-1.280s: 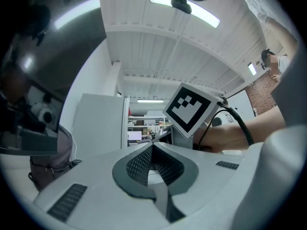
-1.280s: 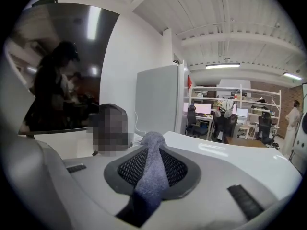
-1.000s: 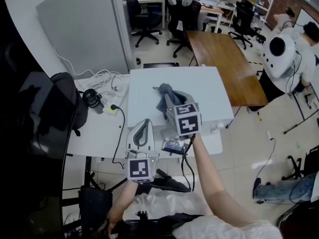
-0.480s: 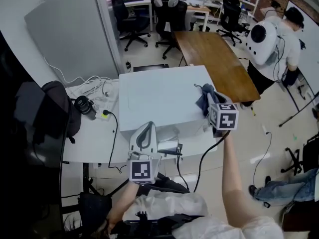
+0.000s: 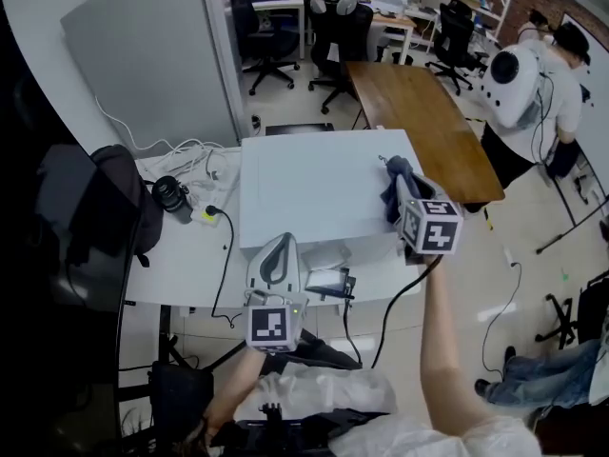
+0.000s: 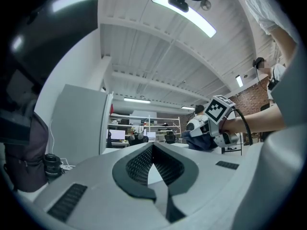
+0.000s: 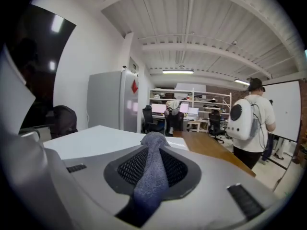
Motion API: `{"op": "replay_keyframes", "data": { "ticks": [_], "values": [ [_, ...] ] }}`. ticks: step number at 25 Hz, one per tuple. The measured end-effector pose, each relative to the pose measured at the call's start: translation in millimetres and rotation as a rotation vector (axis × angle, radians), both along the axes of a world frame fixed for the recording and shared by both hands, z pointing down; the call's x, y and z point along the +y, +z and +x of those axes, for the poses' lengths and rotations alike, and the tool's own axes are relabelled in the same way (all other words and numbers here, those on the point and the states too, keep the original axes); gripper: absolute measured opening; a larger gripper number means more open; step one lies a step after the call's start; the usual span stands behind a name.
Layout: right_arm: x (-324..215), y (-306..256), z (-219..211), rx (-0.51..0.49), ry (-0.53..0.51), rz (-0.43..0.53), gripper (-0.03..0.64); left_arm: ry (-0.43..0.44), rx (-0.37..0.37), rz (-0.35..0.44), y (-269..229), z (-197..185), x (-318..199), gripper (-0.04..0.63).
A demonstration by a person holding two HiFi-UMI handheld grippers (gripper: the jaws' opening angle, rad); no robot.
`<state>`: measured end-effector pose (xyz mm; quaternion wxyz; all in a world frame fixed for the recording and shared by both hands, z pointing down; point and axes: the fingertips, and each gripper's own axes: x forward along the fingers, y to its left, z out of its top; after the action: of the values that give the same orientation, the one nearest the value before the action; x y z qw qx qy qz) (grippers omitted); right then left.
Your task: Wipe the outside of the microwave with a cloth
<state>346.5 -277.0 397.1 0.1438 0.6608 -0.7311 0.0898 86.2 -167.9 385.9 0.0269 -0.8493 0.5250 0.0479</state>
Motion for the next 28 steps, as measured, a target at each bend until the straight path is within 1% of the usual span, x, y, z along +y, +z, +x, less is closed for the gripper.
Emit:
{"op": "replay_keyframes", "data": {
  "ticks": [3, 7, 10, 13, 15, 18, 21, 24, 28],
  "values": [
    [-18, -8, -73, -0.022, -0.127, 0.016, 0.101, -0.016, 0.005, 0.004, -2, -7, 0, 0.002],
    [-34, -13, -182, -0.059, -0.307, 0.009, 0.101, -0.043, 0.005, 0.007, -3, -18, 0, 0.002],
    [-40, -18, -257, -0.053, -0.439, 0.0, 0.101, -0.071, 0.006, 0.007, -3, -27, 1, 0.002],
    [-47, -13, -309, -0.028, -0.532, -0.035, 0.101, -0.095, 0.002, 0.005, -3, -35, 3, 0.002],
    [-55, -3, -326, 0.011, -0.554, -0.065, 0.101, -0.103, -0.01, 0.005, 0, -40, 3, 0.002],
    [-63, 18, -317, 0.063, -0.525, -0.112, 0.102, -0.123, 0.0, 0.005, -2, -45, 5, 0.002],
    [-69, 19, -288, 0.06, -0.478, -0.119, 0.103, -0.127, 0.006, 0.001, -2, -44, 3, 0.002],
    [-75, 22, -239, 0.079, -0.4, -0.123, 0.103, -0.11, 0.001, 0.011, -2, -36, 1, 0.002],
    [-78, 32, -149, 0.085, -0.253, -0.152, 0.103, -0.068, 0.007, 0.014, -2, -20, 0, 0.002]
  ]
}}
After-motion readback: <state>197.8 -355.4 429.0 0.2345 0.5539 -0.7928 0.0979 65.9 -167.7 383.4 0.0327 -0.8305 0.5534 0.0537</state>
